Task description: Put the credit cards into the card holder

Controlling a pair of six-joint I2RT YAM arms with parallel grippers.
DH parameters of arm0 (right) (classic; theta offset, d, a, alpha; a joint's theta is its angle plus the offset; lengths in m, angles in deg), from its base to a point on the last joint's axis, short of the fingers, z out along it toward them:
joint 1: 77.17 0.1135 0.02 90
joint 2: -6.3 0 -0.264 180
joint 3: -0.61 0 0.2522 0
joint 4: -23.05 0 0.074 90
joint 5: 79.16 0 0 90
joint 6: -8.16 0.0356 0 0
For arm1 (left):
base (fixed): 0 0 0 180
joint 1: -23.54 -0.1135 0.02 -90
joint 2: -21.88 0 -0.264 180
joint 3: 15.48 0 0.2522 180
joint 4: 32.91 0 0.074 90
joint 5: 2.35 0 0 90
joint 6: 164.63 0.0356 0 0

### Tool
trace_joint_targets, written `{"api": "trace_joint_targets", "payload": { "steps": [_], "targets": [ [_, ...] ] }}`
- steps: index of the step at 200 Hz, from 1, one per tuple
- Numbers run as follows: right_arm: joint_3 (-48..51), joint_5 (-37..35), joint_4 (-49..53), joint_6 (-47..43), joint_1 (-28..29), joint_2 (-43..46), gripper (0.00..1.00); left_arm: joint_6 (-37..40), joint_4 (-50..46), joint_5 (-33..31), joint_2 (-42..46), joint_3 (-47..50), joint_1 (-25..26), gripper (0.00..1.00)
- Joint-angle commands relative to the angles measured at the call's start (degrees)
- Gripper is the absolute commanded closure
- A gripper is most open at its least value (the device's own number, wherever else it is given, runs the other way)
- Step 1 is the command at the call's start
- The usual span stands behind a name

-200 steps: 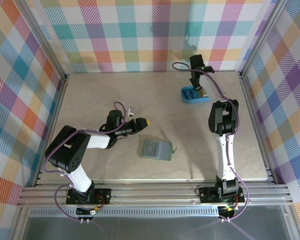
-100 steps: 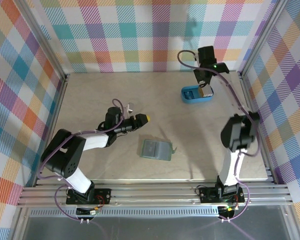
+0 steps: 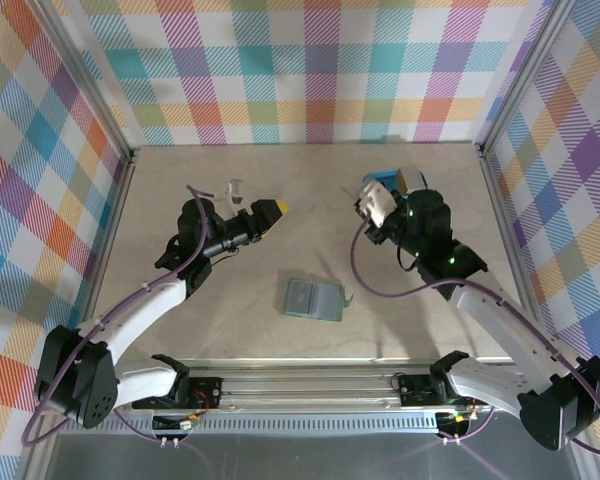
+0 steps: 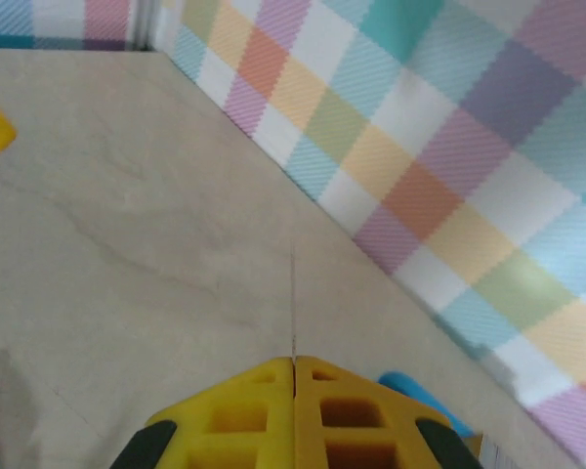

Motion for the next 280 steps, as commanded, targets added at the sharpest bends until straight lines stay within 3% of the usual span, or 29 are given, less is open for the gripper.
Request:
{"api": "trace_joint_targets", "payload": {
  "steps": [1,31,80,110,124,148,157,162,167,180,188,207,225,254,280],
  "targets": [
    [6.6,4.7,-15.4,-15.0,4.2,3.9,1.00,-6.2,-2.8,1.5,3.0,-0.7,0.3,0.32],
    [11.9,2.6,-21.9,-25.1,10.1,6.1,1.00,-9.6,-3.7,3.3,5.1,-0.9,2.2,0.31],
    [17.9,-1.0,-35.4,-42.2,17.4,4.0,1.00,-10.6,-13.0,2.6,6.7,-2.9,5.7,0.27],
    [19.0,-1.9,-40.5,-46.5,19.1,1.4,1.00,-13.4,-8.7,1.5,7.2,-2.1,8.2,0.31],
    [19.3,-2.3,-41.5,-47.5,19.8,0.8,1.00,-15.0,-6.5,2.0,7.2,-1.8,8.6,0.40],
    [19.8,-3.6,-42.9,-47.3,20.2,-0.4,1.00,-16.7,-1.7,1.7,7.8,-0.1,8.8,0.83],
    [19.8,-5.3,-43.5,-45.1,20.2,-0.6,0.72,-16.8,-0.2,1.3,8.1,0.5,8.8,0.96],
    [19.8,-6.6,-43.9,-42.7,20.2,-0.4,0.57,-16.8,0.3,1.0,8.3,0.9,8.8,1.00],
    [19.9,-8.1,-44.4,-39.5,20.2,0.1,0.49,-16.7,0.7,0.5,8.5,1.2,8.8,1.00],
    [21.1,-13.2,-45.7,-24.1,20.2,3.1,0.39,-15.3,2.1,-1.0,9.2,2.2,8.8,1.00],
    [21.1,-15.9,-41.1,-11.4,20.2,6.3,0.36,-13.9,2.9,-2.3,9.6,2.7,8.8,1.00],
    [18.0,-12.1,-22.3,20.2,19.7,13.3,0.35,-11.6,4.9,-5.6,9.7,4.0,9.1,1.00],
    [16.6,-3.9,-16.8,46.1,18.8,15.8,0.35,-11.3,10.7,-7.5,8.8,5.8,9.8,1.00],
    [18.5,4.8,-21.5,75.1,16.5,14.0,0.42,-9.8,16.0,-11.2,7.6,7.3,11.8,1.00],
    [23.5,9.0,-37.7,97.9,13.1,9.3,0.47,-8.9,17.6,-12.3,6.5,7.4,13.3,1.00]
  ]
}}
